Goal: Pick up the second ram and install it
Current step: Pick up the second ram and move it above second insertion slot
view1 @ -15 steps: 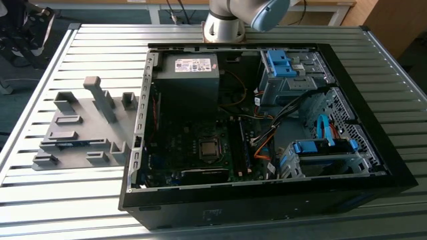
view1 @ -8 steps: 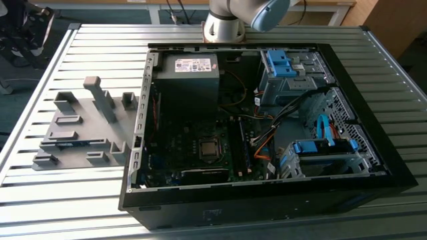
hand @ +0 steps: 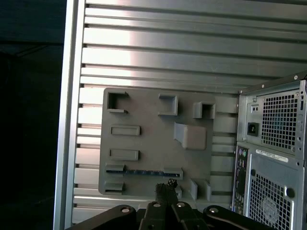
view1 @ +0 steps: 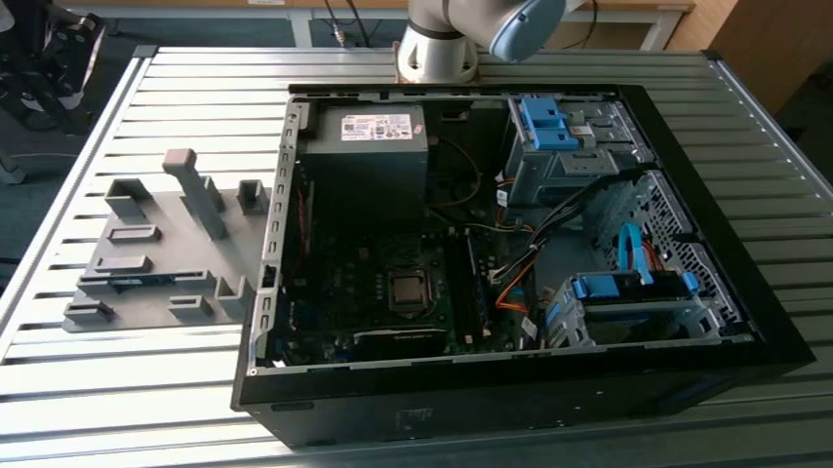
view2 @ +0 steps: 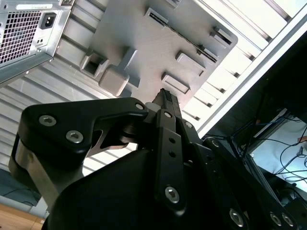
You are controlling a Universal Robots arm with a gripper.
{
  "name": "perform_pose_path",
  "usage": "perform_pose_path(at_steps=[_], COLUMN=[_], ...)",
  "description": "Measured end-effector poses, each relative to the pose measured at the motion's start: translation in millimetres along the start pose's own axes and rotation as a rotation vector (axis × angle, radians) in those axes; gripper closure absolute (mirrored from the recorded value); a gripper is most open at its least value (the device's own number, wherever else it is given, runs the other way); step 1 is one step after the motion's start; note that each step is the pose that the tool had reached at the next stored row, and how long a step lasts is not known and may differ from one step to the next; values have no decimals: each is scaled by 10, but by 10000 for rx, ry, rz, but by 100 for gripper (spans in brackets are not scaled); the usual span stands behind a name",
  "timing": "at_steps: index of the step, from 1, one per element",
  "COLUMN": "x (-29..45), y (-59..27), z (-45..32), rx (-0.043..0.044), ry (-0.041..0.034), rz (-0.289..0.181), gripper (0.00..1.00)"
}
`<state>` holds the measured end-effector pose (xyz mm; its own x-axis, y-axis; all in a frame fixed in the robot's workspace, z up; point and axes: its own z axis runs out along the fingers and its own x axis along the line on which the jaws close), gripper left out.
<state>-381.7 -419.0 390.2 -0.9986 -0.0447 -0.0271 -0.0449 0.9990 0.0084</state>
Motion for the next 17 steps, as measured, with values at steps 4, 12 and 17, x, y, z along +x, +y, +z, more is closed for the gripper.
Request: perform_pose_path(at_steps=[4, 12, 17], x=[4, 7, 7], y=[-2, -4, -4], z=[0, 0, 0], rx=[-1, -3, -3], ry=[0, 1, 0], rz=[-44, -104, -105], gripper=[89, 89, 89])
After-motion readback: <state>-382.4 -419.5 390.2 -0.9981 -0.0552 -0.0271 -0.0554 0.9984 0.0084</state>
